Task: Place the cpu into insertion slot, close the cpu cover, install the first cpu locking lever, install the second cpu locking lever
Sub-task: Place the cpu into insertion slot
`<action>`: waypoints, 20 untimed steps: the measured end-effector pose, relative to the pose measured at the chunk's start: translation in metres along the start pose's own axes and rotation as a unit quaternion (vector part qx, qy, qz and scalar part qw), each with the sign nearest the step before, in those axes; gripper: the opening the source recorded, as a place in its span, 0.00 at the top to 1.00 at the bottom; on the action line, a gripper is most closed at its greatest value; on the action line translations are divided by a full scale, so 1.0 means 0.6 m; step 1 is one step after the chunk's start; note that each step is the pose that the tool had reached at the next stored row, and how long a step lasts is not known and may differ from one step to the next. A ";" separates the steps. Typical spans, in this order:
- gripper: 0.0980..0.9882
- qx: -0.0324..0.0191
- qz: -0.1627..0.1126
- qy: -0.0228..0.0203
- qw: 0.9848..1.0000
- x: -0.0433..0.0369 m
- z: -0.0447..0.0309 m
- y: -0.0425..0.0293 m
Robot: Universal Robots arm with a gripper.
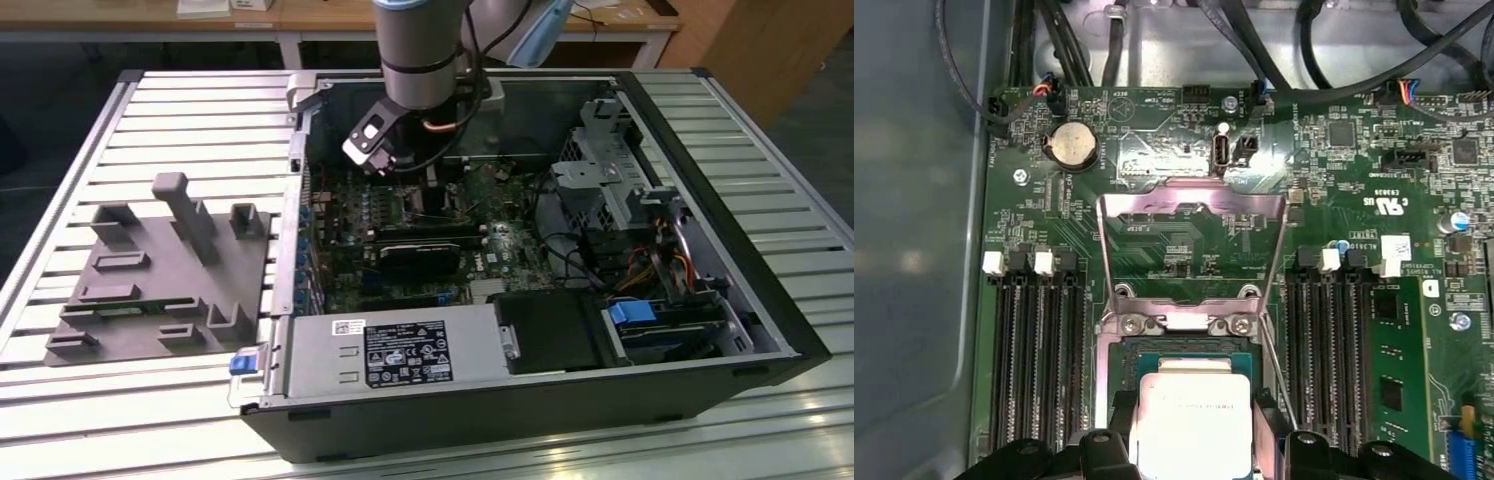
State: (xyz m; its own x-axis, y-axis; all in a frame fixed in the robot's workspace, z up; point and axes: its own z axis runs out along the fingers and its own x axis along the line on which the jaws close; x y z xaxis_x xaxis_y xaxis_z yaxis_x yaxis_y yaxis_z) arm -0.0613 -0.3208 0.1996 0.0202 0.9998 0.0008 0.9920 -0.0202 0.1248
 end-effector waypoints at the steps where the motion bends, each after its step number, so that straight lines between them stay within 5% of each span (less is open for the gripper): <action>1: 0.51 0.000 0.000 0.003 1.000 0.000 0.001 0.000; 3: 0.51 0.000 0.001 0.008 1.000 0.000 0.003 0.000; 20: 0.51 0.000 0.001 0.008 1.000 0.000 0.011 0.000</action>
State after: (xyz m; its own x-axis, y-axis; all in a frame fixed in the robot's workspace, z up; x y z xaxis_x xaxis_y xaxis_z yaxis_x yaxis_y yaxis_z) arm -0.0606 -0.3207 0.1933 0.0203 0.9997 0.0168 0.9920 -0.0222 0.1246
